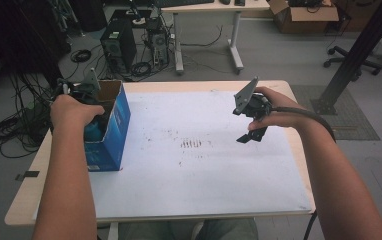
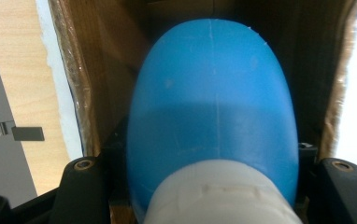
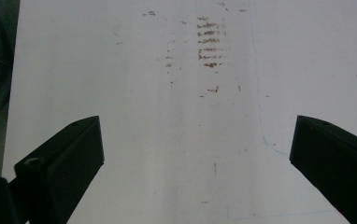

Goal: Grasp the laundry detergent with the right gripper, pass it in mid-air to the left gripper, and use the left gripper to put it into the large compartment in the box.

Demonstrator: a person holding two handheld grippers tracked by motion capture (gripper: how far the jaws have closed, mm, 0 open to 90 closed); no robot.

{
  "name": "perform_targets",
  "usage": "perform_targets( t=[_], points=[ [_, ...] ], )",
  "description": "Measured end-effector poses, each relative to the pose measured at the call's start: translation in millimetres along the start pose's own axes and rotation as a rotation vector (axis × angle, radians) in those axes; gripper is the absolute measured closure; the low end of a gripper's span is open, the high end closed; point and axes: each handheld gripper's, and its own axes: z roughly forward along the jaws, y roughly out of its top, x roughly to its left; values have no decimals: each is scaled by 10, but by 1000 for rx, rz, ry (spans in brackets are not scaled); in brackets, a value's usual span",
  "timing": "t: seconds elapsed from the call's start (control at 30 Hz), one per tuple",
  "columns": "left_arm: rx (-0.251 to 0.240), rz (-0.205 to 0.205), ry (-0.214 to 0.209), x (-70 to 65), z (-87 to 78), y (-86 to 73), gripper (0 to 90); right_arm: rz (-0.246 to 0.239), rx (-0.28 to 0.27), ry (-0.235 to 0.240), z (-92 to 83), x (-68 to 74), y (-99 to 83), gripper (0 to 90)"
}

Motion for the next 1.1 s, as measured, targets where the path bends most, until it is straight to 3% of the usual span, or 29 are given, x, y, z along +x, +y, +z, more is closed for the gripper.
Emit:
perform_targets(
  t=[0.43, 1.1],
  points=[
    [-5, 9, -19, 8, 143, 3, 384, 4, 0, 3, 23, -10, 4, 28],
    [-15, 14, -9, -11, 162, -4, 385, 9, -5, 1, 25, 2, -8, 27]
  ],
)
